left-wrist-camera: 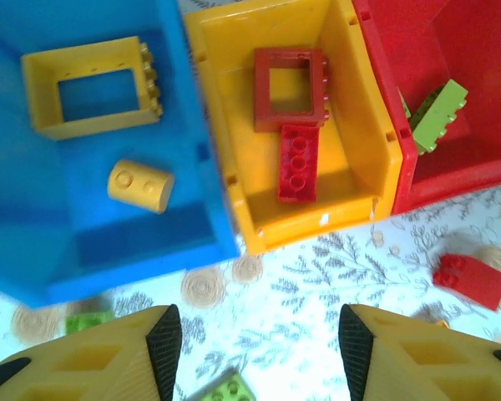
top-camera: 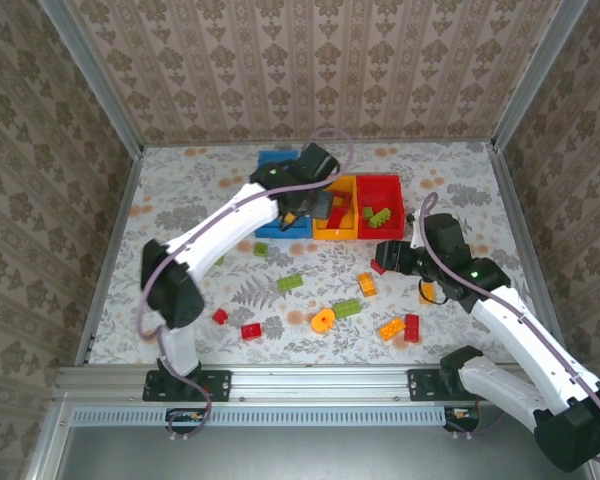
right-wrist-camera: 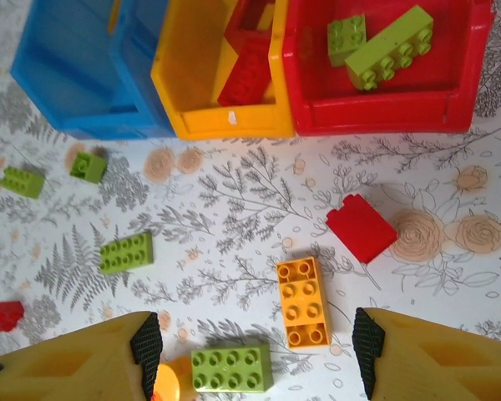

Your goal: Sort the legos into containers by color

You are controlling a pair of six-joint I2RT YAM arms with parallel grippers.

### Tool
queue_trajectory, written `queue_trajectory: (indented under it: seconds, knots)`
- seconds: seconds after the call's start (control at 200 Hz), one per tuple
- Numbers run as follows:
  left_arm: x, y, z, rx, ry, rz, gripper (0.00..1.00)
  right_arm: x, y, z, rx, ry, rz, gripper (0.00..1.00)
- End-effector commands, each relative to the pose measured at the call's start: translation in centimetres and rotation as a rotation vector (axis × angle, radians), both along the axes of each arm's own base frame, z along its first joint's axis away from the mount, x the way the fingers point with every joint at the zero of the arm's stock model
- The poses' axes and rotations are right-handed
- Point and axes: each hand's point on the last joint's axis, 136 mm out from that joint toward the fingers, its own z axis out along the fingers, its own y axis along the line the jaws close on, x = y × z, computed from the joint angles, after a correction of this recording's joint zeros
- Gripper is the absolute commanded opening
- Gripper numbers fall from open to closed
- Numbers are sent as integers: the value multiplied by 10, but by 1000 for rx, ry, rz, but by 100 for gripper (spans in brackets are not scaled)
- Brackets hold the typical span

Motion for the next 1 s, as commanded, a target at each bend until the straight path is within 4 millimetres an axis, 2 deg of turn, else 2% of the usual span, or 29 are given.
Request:
queue_trajectory:
  seconds: [0.0, 0.065, 0.17, 0.21, 0.255, 0.34, 0.375, 0.475, 0.6, 0.755, 0.995]
  knots:
    - [-23, 29, -9, -31, 42, 77, 55, -2, 9, 12, -71, -17, 71, 65]
    - [-38, 53, -8, -39, 36, 119, 55, -7, 31, 10, -101, -19, 162, 65]
    - [-63, 94, -13, -44, 24, 200, 54, -19, 85, -3, -131, -30, 367, 67]
    - [-73, 109, -15, -47, 16, 231, 54, -27, 115, -15, -147, -31, 475, 70]
    - [-84, 126, -20, -50, 18, 272, 54, -31, 135, -31, -178, -16, 555, 72]
    - [-101, 159, -29, -55, 30, 365, 55, -32, 163, -54, -267, -18, 664, 77]
    - [-107, 170, -31, -59, 26, 392, 55, -29, 171, -70, -324, -10, 698, 80]
    - [-120, 195, -34, -79, 27, 450, 55, -18, 184, -92, -391, -14, 751, 84]
    - [-125, 209, -33, -94, 23, 482, 54, -3, 195, -117, -498, -8, 830, 87]
    - [-125, 210, -28, -96, 15, 482, 54, 18, 198, -141, -627, 40, 863, 87]
    - [-122, 207, -27, -109, 16, 477, 54, 34, 203, -168, -699, 107, 846, 87]
